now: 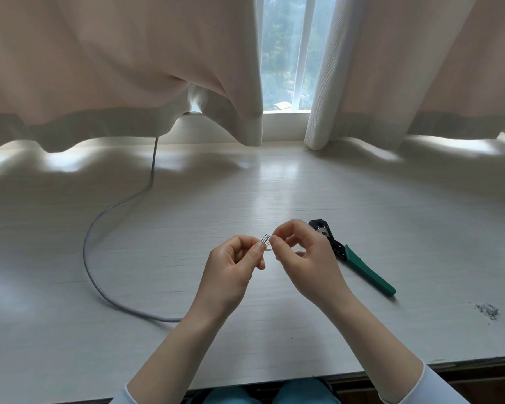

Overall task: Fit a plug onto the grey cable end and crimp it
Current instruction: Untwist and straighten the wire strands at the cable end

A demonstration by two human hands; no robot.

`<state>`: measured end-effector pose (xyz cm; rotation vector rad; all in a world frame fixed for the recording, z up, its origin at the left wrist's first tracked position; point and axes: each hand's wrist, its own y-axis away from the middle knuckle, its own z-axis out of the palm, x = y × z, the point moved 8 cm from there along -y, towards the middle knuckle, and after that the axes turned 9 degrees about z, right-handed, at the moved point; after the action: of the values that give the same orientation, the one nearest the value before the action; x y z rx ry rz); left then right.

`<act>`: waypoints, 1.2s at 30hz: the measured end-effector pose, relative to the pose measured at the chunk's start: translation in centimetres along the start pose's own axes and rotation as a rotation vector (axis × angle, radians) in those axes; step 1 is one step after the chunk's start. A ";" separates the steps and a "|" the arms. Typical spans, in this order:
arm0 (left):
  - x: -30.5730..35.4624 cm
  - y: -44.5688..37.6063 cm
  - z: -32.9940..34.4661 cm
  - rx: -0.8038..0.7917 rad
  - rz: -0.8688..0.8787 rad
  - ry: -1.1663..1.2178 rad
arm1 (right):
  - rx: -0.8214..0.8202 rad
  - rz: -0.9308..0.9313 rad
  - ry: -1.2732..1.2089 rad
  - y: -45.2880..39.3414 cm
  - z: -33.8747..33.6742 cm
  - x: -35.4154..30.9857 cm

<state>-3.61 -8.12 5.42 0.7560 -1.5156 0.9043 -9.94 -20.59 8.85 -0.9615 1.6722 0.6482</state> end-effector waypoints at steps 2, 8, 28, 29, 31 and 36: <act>0.1 0.0 0.1 -0.007 0.004 0.004 | 0.029 -0.048 0.026 0.0 -0.1 -0.5; 0.0 0.0 0.3 -0.009 -0.010 0.025 | 0.081 -0.087 0.031 0.1 -0.2 -0.4; -0.5 0.1 0.0 0.014 -0.028 0.029 | -0.006 -0.072 0.051 0.2 0.0 -0.1; -0.5 0.1 0.1 0.008 -0.028 0.027 | 0.002 -0.082 0.063 0.2 0.0 -0.3; -0.6 0.1 0.2 0.000 -0.029 0.027 | 0.011 -0.088 0.078 0.1 0.1 -0.4; -0.5 0.1 0.2 -0.006 -0.033 0.022 | 0.022 -0.093 0.119 -0.1 0.3 -0.4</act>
<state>-3.75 -8.24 4.87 0.7626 -1.4817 0.8807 -9.61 -20.27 9.17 -1.0734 1.7240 0.5179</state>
